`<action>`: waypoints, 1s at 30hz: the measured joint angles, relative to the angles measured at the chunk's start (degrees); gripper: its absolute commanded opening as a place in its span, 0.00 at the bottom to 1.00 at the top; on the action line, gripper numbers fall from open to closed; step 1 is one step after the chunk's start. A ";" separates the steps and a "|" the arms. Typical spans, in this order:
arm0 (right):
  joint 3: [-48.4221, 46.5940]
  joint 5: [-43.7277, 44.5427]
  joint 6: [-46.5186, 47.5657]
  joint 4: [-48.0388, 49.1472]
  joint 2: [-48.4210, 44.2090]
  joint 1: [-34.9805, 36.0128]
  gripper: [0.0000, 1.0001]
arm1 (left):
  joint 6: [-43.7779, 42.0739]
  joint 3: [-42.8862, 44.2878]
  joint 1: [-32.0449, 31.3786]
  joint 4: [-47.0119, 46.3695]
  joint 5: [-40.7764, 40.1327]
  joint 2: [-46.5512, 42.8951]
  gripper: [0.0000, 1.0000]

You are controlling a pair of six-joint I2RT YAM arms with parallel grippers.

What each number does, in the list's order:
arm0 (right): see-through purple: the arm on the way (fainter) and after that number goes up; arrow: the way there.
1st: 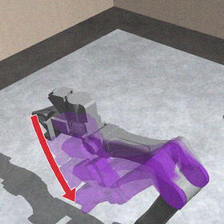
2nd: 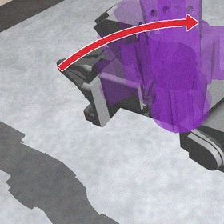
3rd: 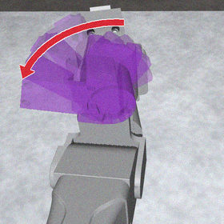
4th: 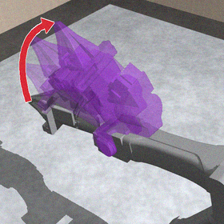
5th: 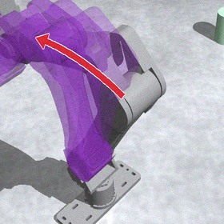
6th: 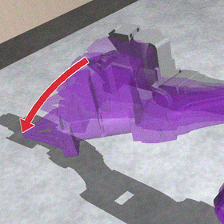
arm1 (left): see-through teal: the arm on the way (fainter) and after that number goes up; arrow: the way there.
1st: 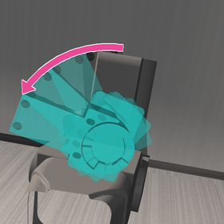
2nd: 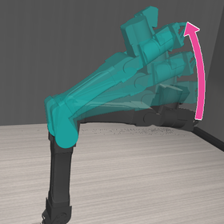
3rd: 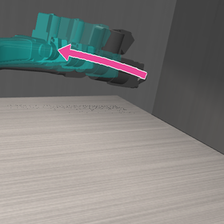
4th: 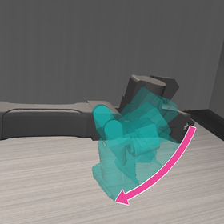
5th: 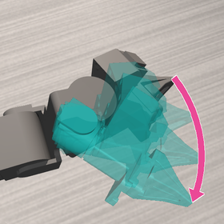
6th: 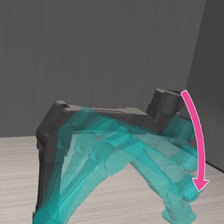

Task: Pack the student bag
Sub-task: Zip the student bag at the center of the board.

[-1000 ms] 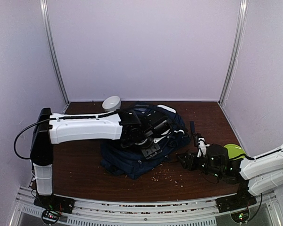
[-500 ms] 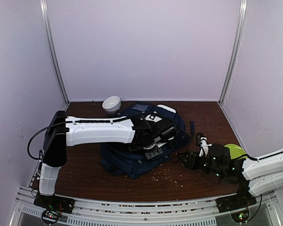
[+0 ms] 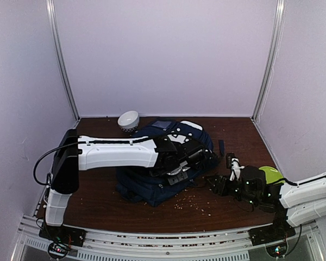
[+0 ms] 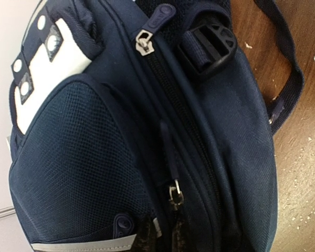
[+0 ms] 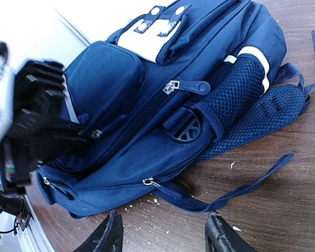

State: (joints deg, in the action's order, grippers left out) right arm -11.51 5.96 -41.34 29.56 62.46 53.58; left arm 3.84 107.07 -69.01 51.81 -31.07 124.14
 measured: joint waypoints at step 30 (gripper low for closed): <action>-4.17 -19.65 8.28 28.68 30.03 -7.32 0.54 | 1.01 -0.81 1.25 -2.36 0.09 -10.49 0.00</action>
State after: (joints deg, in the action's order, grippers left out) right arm -15.68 -13.69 -33.06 58.24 92.49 46.26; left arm 4.84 106.26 -67.77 49.45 -30.98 113.65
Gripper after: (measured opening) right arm 0.544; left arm 0.072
